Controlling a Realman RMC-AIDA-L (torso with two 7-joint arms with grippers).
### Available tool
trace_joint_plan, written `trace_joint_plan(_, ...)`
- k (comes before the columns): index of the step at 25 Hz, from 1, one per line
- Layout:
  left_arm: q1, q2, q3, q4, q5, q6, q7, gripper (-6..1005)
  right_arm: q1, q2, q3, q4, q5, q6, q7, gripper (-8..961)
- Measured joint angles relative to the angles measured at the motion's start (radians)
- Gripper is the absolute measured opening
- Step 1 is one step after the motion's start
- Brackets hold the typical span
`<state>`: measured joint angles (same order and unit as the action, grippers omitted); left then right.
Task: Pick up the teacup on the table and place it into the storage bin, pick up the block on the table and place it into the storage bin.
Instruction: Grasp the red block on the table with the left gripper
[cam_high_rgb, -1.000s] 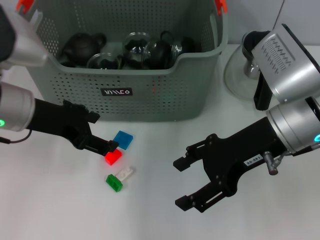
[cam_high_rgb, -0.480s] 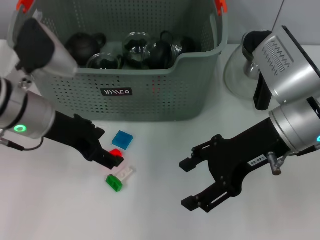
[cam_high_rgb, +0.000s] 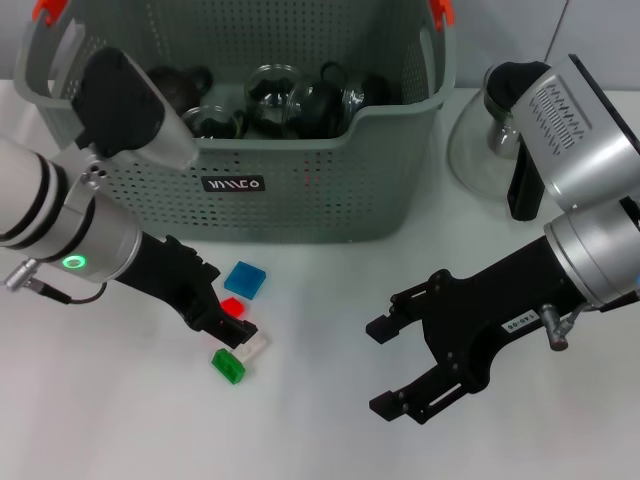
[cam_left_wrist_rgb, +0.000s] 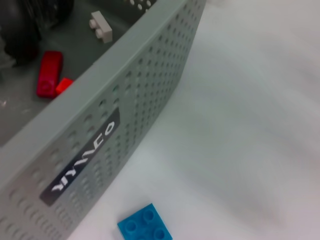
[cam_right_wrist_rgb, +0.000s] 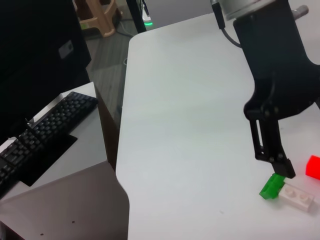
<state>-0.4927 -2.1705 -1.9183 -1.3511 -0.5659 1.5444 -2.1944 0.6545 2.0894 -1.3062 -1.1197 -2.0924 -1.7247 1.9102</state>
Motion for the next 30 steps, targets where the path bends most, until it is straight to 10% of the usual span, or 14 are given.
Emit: trace_joint_plan(30, -0.043, 0.0, 0.09, 0.097, 0.13, -0.137, -0.042, 899, -0.004, 0.01, -0.012, 0.001, 0.01, -0.009, -0.017, 881)
